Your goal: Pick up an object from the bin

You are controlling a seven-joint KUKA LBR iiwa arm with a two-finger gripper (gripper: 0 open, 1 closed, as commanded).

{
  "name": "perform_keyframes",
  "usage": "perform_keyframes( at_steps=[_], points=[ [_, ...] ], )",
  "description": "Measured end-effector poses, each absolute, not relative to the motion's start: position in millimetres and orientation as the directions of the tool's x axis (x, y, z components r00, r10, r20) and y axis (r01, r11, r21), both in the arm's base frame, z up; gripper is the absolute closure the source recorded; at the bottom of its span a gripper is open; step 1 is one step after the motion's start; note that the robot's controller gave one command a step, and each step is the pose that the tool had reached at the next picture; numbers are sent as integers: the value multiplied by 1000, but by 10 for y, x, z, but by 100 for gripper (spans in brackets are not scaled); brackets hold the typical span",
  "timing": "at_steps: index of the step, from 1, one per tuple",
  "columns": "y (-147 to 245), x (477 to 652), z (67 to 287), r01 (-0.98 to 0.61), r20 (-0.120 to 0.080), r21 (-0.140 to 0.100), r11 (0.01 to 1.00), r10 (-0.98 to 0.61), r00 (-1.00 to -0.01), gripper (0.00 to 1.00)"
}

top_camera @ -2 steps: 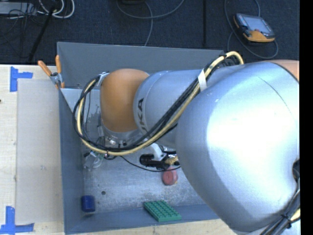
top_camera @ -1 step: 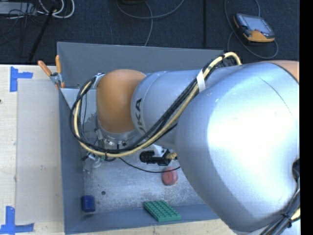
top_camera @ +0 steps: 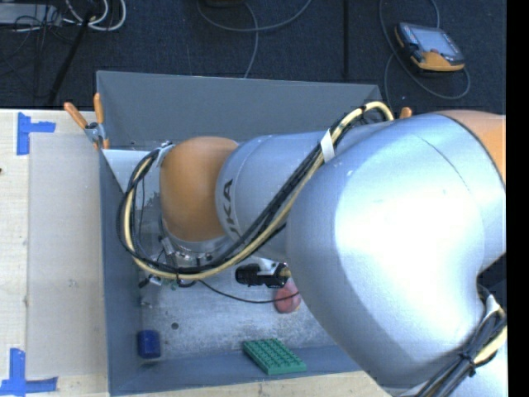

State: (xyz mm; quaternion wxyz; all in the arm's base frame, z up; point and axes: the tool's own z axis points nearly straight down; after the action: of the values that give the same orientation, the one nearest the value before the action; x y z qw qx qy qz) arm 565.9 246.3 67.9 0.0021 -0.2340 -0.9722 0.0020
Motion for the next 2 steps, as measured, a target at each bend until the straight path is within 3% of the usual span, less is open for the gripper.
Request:
perform_keyframes(
  at_steps=[1, 2],
  points=[
    [2459, 5658, 673, 458, 2, -2, 889, 458, -889, 0],
    [2457, 5664, 681, 459, 1, -1, 888, 459, -888, 100]
  ],
)
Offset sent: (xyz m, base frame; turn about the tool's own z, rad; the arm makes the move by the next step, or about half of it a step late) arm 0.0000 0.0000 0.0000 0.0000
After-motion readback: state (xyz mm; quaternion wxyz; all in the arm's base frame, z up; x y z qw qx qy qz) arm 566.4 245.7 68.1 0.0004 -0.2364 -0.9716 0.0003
